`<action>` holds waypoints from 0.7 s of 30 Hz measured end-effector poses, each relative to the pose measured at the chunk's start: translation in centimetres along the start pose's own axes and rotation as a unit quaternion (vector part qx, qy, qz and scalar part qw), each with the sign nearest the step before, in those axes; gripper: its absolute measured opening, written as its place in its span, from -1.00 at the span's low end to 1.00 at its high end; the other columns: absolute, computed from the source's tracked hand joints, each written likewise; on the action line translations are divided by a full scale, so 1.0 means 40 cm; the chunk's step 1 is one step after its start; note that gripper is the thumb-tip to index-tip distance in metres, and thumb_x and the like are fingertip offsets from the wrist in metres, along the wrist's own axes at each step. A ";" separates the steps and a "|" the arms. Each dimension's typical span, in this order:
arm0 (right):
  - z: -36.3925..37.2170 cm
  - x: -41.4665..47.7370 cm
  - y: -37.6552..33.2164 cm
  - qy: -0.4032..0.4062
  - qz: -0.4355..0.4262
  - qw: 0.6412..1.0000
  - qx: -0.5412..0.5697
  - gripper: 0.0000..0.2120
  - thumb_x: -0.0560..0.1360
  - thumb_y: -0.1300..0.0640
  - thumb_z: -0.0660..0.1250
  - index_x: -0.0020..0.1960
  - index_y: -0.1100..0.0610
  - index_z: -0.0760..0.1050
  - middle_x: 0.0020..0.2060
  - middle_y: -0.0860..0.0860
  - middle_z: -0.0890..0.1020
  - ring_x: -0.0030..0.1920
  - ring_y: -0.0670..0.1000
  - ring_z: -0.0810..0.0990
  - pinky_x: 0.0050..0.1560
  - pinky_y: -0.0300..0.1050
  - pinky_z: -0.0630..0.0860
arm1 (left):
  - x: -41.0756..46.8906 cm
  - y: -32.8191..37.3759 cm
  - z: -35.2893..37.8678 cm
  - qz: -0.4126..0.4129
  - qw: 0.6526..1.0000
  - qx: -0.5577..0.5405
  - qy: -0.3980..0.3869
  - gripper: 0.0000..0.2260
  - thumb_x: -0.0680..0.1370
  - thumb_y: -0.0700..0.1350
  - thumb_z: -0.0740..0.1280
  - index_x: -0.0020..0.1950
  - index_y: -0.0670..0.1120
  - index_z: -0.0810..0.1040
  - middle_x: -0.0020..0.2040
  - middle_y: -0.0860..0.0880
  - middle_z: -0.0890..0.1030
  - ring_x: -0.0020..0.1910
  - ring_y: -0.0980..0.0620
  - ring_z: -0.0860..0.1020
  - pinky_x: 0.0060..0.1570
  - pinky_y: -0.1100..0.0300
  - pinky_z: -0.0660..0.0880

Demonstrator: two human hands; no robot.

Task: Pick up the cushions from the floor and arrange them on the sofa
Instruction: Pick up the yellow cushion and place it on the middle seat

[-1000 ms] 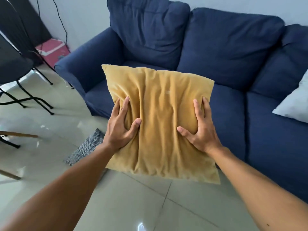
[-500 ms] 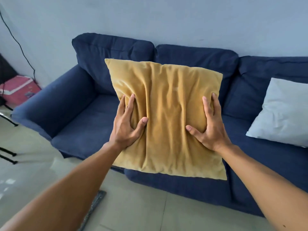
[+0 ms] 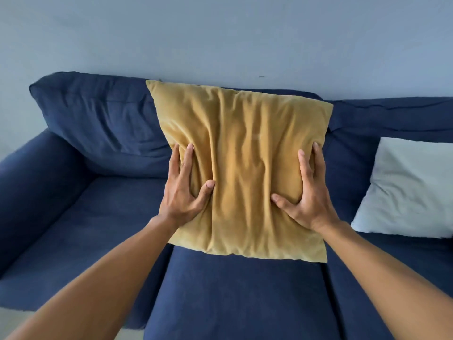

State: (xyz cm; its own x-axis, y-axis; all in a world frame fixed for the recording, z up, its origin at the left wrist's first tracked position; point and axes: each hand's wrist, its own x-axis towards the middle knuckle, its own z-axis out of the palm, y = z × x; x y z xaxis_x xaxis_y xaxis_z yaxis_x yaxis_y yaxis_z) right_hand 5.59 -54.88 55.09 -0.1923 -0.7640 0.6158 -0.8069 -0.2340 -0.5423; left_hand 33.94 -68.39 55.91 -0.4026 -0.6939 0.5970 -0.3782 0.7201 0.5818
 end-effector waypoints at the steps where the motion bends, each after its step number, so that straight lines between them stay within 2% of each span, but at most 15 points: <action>1: 0.010 0.011 0.018 0.001 0.002 1.000 -0.005 0.02 0.44 -0.41 0.35 0.65 0.05 -0.05 0.61 0.29 -0.12 0.65 0.22 -0.12 0.48 -0.43 0.03 | 0.018 -0.017 0.017 0.003 1.000 -0.004 -0.004 -0.17 0.60 0.38 0.19 0.68 -0.08 0.02 0.64 -0.33 0.07 0.66 -0.06 -0.04 0.47 0.50 -0.05; 5: 0.067 0.052 0.108 0.023 0.004 0.999 -0.025 0.03 0.44 -0.38 0.38 0.64 0.08 -0.05 0.59 0.34 -0.09 0.64 0.25 -0.08 0.48 -0.42 0.04 | 0.084 -0.107 0.101 0.021 0.999 -0.015 -0.031 -0.15 0.61 0.36 0.17 0.67 -0.16 -0.01 0.62 -0.39 0.01 0.65 -0.22 -0.05 0.51 0.43 -0.08; 9: 0.125 0.063 0.208 0.035 -0.002 0.999 -0.034 0.06 0.42 -0.33 0.41 0.67 -0.08 -0.14 0.58 0.32 -0.10 0.65 0.12 -0.13 0.47 -0.45 0.05 | 0.114 -0.194 0.198 0.023 0.998 -0.029 -0.046 -0.18 0.61 0.37 0.15 0.67 -0.06 -0.08 0.61 -0.43 -0.07 0.65 -0.25 -0.13 0.53 0.39 -0.12; 12: 0.168 0.065 0.284 0.031 -0.003 0.998 -0.047 0.08 0.40 -0.33 0.43 0.66 -0.14 -0.19 0.59 0.28 -0.12 0.65 0.13 -0.11 0.46 -0.42 0.09 | 0.119 -0.258 0.274 0.024 0.998 -0.033 -0.047 -0.19 0.61 0.36 0.16 0.67 -0.02 -0.13 0.61 -0.44 -0.11 0.66 -0.22 -0.17 0.56 0.33 -0.12; 15: 0.214 0.069 0.356 0.024 -0.004 0.998 -0.061 0.09 0.39 -0.32 0.44 0.65 -0.16 -0.21 0.59 0.27 -0.12 0.65 0.12 -0.09 0.39 -0.25 0.20 | 0.113 -0.326 0.347 0.024 0.999 -0.026 -0.041 -0.19 0.61 0.37 0.16 0.67 0.05 -0.17 0.62 -0.37 -0.17 0.66 -0.07 -0.24 0.59 0.25 -0.11; 18: 0.254 0.067 0.413 0.017 -0.009 0.997 -0.076 0.09 0.39 -0.32 0.44 0.65 -0.17 -0.22 0.59 0.25 -0.13 0.65 0.11 -0.10 0.34 0.04 0.34 | 0.104 -0.384 0.410 0.009 0.999 -0.015 -0.039 -0.18 0.59 0.41 0.15 0.67 0.17 -0.23 0.62 -0.24 -0.20 0.66 -0.04 -0.22 0.59 0.14 -0.03; 21: 0.281 0.058 0.454 0.010 -0.015 0.996 -0.087 0.09 0.39 -0.31 0.44 0.64 -0.19 -0.22 0.58 0.24 -0.13 0.65 0.04 -0.15 0.28 0.13 0.37 | 0.093 -0.424 0.456 0.008 0.999 -0.002 -0.043 -0.18 0.58 0.42 0.15 0.66 0.21 -0.25 0.62 -0.28 -0.20 0.66 -0.02 -0.22 0.59 0.13 -0.01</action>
State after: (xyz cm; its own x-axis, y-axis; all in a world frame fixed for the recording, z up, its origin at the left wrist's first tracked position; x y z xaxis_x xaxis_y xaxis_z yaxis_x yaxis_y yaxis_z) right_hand -3.25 -67.66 40.24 -0.1761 -0.7458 0.6425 -0.8967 -0.1478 -0.4173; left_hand 23.63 -83.03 38.21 -0.4787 -0.6784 0.5573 -0.3670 0.7313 0.5749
